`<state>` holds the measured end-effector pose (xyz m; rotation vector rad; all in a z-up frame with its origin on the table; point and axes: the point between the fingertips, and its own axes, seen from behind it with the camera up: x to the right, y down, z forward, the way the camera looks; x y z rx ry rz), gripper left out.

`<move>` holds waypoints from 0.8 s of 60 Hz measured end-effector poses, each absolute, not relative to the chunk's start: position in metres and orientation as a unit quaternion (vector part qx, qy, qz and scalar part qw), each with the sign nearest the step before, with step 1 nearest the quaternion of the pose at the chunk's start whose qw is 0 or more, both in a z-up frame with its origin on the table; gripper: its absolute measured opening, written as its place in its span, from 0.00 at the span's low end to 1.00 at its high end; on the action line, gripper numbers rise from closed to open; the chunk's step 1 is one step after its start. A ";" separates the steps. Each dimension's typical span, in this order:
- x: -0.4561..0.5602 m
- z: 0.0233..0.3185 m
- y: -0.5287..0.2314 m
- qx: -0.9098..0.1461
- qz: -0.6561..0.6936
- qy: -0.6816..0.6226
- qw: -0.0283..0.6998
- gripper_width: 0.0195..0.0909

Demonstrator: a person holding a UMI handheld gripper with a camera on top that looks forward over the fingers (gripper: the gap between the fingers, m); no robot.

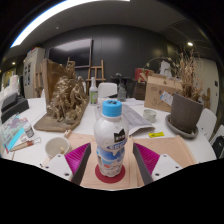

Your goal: Pour water

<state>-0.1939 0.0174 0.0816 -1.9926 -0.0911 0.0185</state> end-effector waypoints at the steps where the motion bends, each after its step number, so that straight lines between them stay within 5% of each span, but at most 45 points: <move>1: -0.194 0.087 0.014 -0.840 0.006 -0.037 0.542 0.92; 25: -0.260 0.195 -0.183 -0.890 -0.033 0.024 0.454 0.92; 48: -0.325 0.208 -0.265 -0.899 -0.036 0.016 0.437 0.93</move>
